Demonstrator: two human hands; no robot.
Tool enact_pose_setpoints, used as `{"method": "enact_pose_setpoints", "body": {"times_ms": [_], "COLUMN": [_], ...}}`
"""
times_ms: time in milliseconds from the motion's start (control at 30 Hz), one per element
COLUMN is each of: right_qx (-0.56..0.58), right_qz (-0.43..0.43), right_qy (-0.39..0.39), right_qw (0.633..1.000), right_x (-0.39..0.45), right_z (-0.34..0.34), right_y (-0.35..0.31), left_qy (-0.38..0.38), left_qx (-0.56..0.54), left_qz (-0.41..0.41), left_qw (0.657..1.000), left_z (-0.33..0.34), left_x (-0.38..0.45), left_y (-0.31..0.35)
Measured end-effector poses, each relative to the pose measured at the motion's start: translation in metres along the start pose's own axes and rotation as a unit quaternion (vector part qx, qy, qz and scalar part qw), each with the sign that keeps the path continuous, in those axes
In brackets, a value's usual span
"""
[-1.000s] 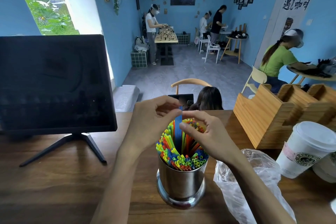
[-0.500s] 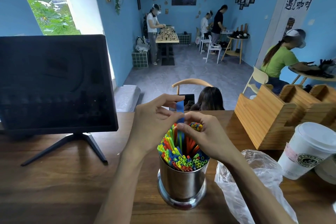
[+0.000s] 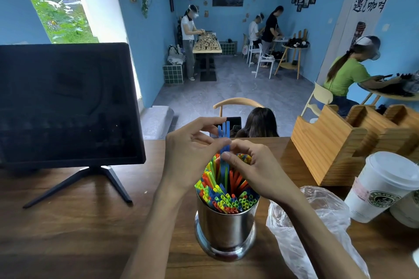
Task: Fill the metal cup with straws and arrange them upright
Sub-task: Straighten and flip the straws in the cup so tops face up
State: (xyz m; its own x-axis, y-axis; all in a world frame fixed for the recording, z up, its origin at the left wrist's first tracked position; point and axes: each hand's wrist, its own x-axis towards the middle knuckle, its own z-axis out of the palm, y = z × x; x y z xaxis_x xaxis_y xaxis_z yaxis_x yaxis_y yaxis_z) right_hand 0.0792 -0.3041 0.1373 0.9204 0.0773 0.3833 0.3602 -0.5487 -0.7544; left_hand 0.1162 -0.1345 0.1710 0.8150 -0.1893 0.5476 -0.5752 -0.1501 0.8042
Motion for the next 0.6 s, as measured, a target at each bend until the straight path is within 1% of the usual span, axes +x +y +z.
{"method": "enact_pose_setpoints", "body": {"times_ms": [333, 467, 600], "right_qx": [-0.019, -0.032, -0.048], "right_qz": [0.014, 0.014, 0.011], "right_qy": [-0.013, -0.020, -0.030], "right_qw": [1.000, 0.999, 0.998], "right_x": [-0.0013, -0.0012, -0.0005], "right_z": [-0.0018, -0.0025, -0.0022], "right_y": [-0.0026, -0.0016, -0.0011], "left_qy": [-0.001, -0.016, -0.013], "left_qx": [0.000, 0.012, 0.033], "left_qz": [-0.001, 0.015, 0.028], "left_qw": [1.000, 1.000, 0.999], "left_z": [0.0003, 0.0011, -0.0005], "left_x": [0.0027, 0.0027, 0.0024], "left_y": [-0.0042, -0.0041, -0.0079]}}
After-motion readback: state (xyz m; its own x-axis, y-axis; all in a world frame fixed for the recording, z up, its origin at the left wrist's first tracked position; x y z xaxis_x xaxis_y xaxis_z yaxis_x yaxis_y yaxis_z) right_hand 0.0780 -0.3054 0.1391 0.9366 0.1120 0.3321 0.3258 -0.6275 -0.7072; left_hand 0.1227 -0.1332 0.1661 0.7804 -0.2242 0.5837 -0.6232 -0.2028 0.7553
